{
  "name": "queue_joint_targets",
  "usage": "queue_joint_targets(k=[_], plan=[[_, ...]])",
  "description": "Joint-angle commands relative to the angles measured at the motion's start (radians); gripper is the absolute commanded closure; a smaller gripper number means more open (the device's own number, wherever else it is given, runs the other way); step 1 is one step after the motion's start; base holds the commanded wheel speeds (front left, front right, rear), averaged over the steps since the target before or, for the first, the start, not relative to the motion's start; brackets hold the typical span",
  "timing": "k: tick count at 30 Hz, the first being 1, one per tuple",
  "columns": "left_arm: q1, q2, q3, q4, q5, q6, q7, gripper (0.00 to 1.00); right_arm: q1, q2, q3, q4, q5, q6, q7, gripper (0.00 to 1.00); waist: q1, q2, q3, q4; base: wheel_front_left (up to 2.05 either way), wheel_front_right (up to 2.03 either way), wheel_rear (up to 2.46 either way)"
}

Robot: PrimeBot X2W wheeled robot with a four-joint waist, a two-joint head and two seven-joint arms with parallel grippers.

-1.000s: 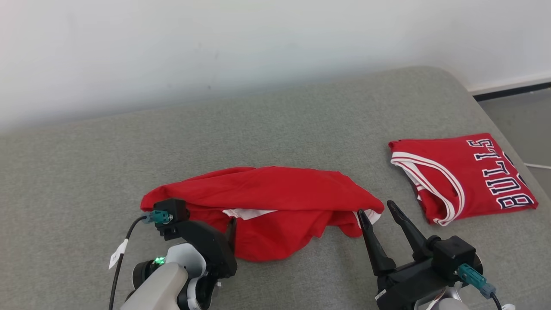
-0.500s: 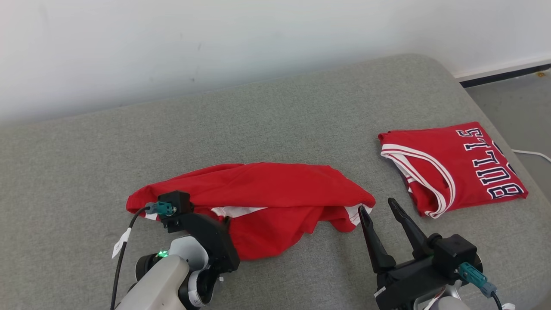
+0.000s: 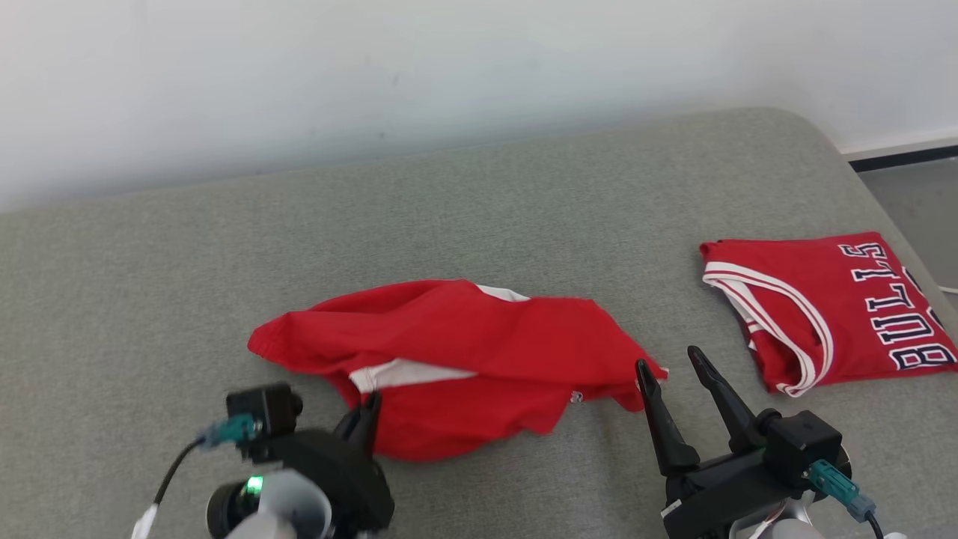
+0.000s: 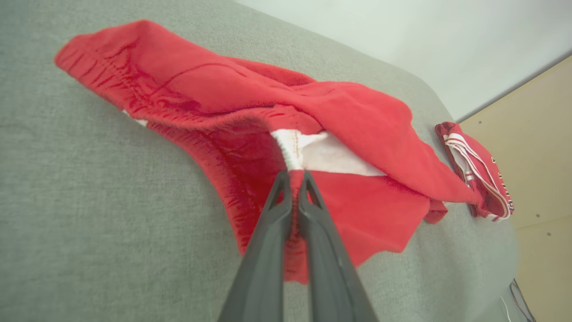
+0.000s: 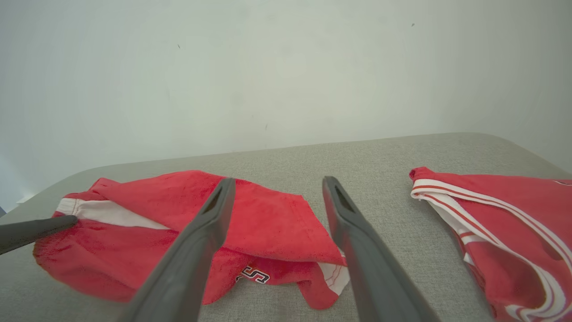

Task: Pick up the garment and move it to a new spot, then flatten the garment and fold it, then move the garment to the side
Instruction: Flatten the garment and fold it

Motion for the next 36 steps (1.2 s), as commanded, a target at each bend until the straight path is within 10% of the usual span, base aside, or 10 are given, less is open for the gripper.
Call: queue_joint_targets(k=[1, 18, 19, 21, 36], plan=[[0.057, 0.027, 0.001, -0.066, 0.009, 0.016, -0.015, 1.0, 0.01, -0.002, -0.003, -0.001, -0.007, -0.003, 0.0, 0.0, 0.0001, 0.0, 0.003, 0.018, 0.0, 0.0, 0.0], [0.266, 0.143, 0.002, -0.144, 0.036, 0.1, -0.058, 1.0, 0.002, -0.018, 0.033, 0.017, 0.011, -0.003, 0.0, 0.0, 0.0001, 0.0, -0.023, 0.038, 0.0, 0.0, 0.0], [0.267, 0.142, 0.002, -0.135, 0.039, 0.104, -0.06, 0.8, 0.003, -0.019, 0.035, 0.018, 0.013, -0.003, 0.0, 0.0, 0.0001, 0.0, -0.025, 0.036, 0.0, 0.0, 0.0], [0.27, 0.136, 0.007, -0.124, 0.044, 0.11, -0.078, 0.0, 0.006, -0.023, 0.036, 0.02, 0.015, -0.003, 0.0, 0.0, 0.0001, 0.0, -0.03, 0.033, 0.0, 0.0, 0.0], [0.343, 0.123, 0.199, -0.205, 0.192, 0.058, -0.263, 0.0, 0.039, -0.04, 0.0, 0.022, 0.007, -0.003, 0.0, 0.0, 0.0001, 0.0, -0.075, 0.086, 0.0, 0.0, 0.0]])
